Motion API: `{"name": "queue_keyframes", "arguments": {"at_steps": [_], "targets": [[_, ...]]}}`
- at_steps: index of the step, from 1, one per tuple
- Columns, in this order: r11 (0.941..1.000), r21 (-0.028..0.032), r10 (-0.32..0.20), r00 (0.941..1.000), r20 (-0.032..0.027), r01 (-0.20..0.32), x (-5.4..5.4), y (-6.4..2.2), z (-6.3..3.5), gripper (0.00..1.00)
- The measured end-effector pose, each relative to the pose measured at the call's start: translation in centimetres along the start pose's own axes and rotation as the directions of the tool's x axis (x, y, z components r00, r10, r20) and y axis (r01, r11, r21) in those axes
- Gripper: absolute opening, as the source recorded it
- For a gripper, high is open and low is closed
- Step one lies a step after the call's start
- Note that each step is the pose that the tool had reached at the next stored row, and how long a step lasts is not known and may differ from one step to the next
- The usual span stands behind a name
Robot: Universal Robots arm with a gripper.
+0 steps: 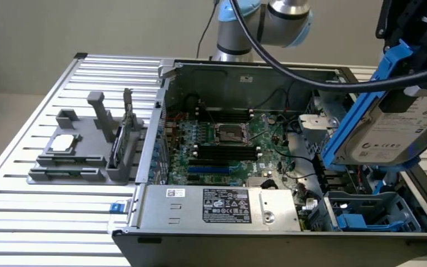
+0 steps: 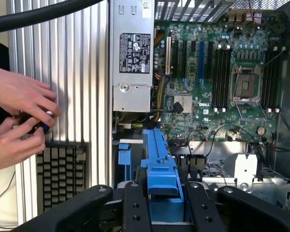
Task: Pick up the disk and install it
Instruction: 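Pick up the disk, then insert the disk into the insertion slot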
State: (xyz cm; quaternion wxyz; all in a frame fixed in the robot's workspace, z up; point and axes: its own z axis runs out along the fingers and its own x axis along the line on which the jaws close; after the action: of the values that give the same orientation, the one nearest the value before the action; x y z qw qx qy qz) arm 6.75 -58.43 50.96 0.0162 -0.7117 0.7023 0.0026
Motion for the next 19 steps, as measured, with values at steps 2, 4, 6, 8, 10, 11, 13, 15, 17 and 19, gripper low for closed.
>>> {"name": "queue_keyframes", "arguments": {"at_steps": [2, 4, 6, 8, 10, 11, 13, 15, 17, 19], "targets": [[1.0000, 0.0000, 0.000, 1.0000, -0.0001, 0.000, 0.2, -0.55, 0.10, 0.33], [1.0000, 0.0000, 0.000, 1.0000, 0.0000, 0.000, 0.2, -1.12, 0.32, 0.33], [1.0000, 0.0000, 0.000, 1.0000, -0.0003, 0.000, 0.2, -1.66, 0.66, 0.33], [1.0000, -0.0001, 0.000, 1.0000, -0.0009, 0.000, 0.3, -2.08, 1.03, 0.33], [1.0000, 0.0000, 0.000, 1.0000, -0.0009, 0.000, 0.3, -2.38, 1.40, 0.33], [1.0000, 0.0000, 0.000, 1.0000, -0.0007, 0.000, 0.3, -2.46, 1.58, 0.33], [1.0000, 0.0000, 0.001, 1.0000, -0.0010, -0.001, 0.5, -2.54, 1.93, 0.33], [1.0000, 0.0001, 0.001, 1.0000, -0.0011, -0.001, 0.6, -2.60, 2.28, 0.33], [1.0000, 0.0003, 0.002, 1.0000, -0.0011, -0.002, 0.7, -2.70, 2.63, 0.33], [1.0000, 0.0005, 0.003, 1.0000, -0.0010, -0.003, 0.8, -2.84, 2.93, 0.33]]}}
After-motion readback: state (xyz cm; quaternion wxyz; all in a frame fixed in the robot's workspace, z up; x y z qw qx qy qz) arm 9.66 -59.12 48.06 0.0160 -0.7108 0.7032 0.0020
